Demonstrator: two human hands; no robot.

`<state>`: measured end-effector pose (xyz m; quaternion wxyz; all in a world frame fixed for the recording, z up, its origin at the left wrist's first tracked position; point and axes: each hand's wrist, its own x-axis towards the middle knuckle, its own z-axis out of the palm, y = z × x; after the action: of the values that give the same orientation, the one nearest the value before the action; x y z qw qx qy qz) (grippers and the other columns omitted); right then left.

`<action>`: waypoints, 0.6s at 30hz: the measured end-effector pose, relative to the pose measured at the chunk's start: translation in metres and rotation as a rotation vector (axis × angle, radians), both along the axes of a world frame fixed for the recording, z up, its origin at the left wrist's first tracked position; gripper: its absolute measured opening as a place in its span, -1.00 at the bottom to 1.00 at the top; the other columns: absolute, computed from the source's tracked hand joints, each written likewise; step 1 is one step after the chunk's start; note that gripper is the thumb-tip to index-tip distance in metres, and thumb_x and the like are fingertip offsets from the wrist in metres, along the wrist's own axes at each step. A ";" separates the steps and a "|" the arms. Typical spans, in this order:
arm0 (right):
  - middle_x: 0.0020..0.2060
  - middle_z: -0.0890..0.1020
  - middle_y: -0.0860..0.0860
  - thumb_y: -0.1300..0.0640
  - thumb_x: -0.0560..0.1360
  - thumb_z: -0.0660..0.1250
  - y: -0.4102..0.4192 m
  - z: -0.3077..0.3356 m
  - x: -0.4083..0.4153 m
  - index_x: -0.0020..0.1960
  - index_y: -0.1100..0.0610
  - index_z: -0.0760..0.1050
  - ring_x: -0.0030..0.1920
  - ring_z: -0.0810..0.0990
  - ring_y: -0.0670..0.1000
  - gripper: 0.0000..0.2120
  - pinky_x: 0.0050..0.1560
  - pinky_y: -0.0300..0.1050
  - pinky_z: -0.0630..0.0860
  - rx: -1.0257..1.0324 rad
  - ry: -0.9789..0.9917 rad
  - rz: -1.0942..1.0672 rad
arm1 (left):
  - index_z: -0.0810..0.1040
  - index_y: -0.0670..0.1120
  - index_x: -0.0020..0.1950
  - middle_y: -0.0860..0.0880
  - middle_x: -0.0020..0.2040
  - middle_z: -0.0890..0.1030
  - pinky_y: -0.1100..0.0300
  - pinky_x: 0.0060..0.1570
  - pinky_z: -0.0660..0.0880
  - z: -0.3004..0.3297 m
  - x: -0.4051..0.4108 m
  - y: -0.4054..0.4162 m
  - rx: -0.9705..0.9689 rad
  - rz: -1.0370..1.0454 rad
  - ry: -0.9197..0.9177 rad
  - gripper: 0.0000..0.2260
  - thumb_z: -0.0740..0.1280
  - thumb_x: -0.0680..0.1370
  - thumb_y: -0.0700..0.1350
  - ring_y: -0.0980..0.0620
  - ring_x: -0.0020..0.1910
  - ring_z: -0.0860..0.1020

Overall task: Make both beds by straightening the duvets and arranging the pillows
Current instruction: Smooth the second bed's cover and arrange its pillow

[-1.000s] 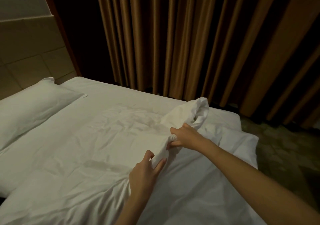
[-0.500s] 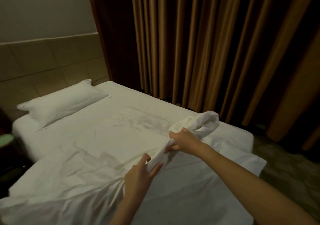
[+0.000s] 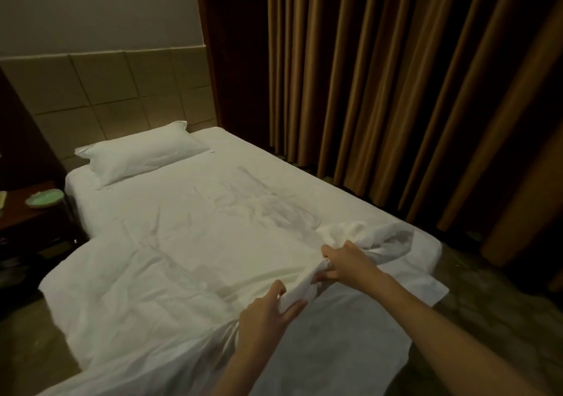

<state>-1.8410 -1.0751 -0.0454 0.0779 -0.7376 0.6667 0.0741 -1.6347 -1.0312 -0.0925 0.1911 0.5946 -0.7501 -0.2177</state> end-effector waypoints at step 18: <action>0.12 0.56 0.19 -0.40 0.37 0.27 -0.038 0.030 -0.153 0.20 0.15 0.34 0.12 0.44 0.23 -0.31 -0.07 -0.06 0.28 -0.146 -0.158 0.453 | 0.42 0.03 0.12 -0.04 -0.02 0.65 0.13 -0.11 0.39 0.045 -0.164 0.026 -0.102 0.321 -0.159 -0.59 0.27 0.47 0.30 -0.10 0.05 0.58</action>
<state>-1.9940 -1.1129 -0.0152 0.0576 -0.8754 0.4797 -0.0165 -1.7986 -1.0048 -0.0472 0.1935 0.7113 -0.6685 -0.0984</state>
